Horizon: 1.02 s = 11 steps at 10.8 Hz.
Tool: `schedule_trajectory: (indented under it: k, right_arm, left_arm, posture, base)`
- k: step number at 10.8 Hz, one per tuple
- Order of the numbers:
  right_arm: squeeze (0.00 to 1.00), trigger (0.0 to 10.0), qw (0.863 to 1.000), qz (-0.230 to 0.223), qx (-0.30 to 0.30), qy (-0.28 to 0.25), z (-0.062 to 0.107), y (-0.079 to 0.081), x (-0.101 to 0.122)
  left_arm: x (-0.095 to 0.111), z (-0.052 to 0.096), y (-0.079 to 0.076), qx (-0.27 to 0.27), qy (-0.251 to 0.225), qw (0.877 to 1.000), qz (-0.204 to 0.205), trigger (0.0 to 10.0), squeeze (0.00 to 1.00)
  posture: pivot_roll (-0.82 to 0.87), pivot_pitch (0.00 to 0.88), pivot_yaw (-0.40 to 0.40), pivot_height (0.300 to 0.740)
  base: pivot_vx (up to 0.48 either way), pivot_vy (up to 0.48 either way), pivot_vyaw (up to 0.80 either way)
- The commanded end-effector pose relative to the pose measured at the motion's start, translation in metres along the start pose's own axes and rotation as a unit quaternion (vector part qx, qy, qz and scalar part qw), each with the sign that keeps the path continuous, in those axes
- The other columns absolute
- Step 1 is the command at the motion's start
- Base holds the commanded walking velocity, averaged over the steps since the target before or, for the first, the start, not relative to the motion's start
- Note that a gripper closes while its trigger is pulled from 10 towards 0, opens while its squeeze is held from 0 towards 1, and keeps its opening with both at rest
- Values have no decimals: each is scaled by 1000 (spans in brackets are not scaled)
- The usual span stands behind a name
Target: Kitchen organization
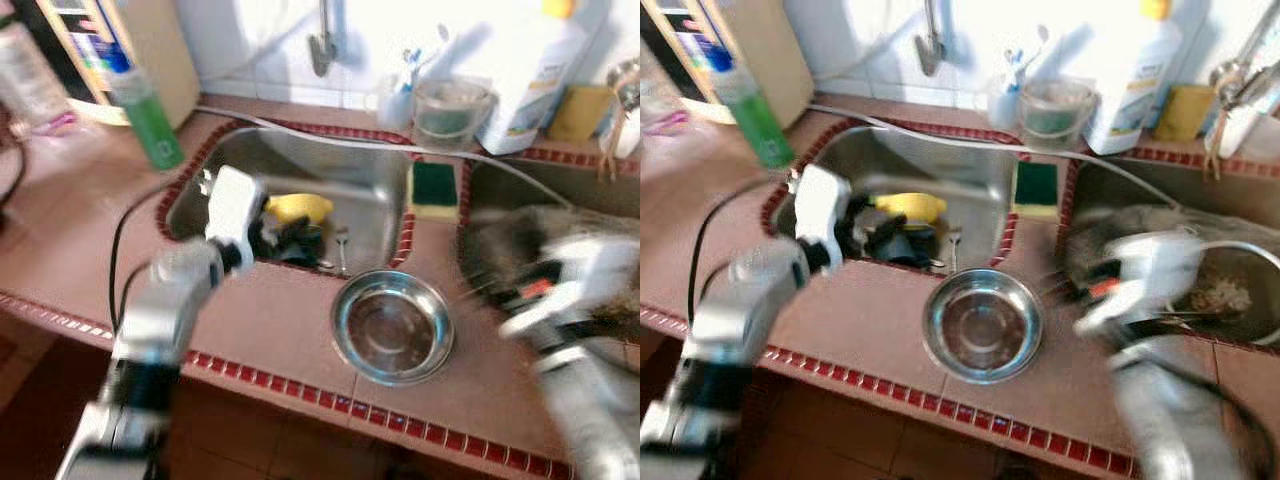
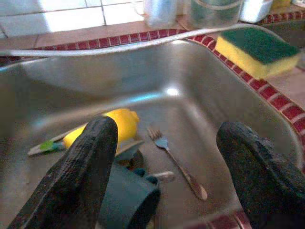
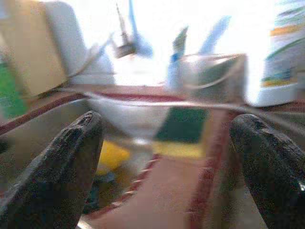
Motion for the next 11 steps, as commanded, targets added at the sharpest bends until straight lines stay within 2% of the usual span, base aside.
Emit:
schedule_trajectory:
  k: [1, 2, 5, 7, 8, 11]
  right_arm:
    - [0, 10000, 1000, 2, -17, 4, 3, -6, -3]
    - [0, 10000, 1000, 2, -21, 10, 7, -7, -6]
    - [0, 10000, 996, 24, 19, 80, 13, 10, -37]
    - [0, 10000, 993, 16, 62, 95, 13, 29, -45]
    - [0, 10000, 990, 19, 85, 110, 13, 38, -52]
    - [0, 10000, 980, 9, 125, 154, 15, 47, -68]
  left_arm:
    - [0, 4, -10, -19, -2, 1000, -19, 10000, 0]
    - [-5, 8, -16, -31, 3, 999, -19, 10000, 0]
    - [-11, 26, -50, -106, 9, 994, -20, 10000, 0]
    - [-21, 36, -72, -152, 30, 988, 3, 10000, 0]
    - [-20, 39, -79, -166, 31, 986, 2, 10000, 0]
    - [-17, 46, -82, -177, 40, 983, -10, 10000, 0]
  posture:
    - [-281, 87, 87, 740]
    - [-284, 92, 90, 740]
    - [-267, 95, 92, 740]
    - [-251, 96, 92, 740]
    - [-241, 96, 88, 740]
    - [-224, 97, 75, 740]
  base:
    - [0, 0, 0]
    - [0, 0, 0]
    - [0, 0, 0]
    - [0, 0, 0]
    - [0, 0, 0]
    - [0, 0, 0]
Point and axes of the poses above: a point about 5 cm out from each wrist's last joint towards the gripper, its own z axis pointing back from the gripper into the wrist, its own x axis along the axis of the wrist's last joint, y = z × x, the point moved 6 cm from there along -z, pointing out of the wrist towards the gripper, and after that the axes turned 11 degrees about z, right-handed, at the moved point
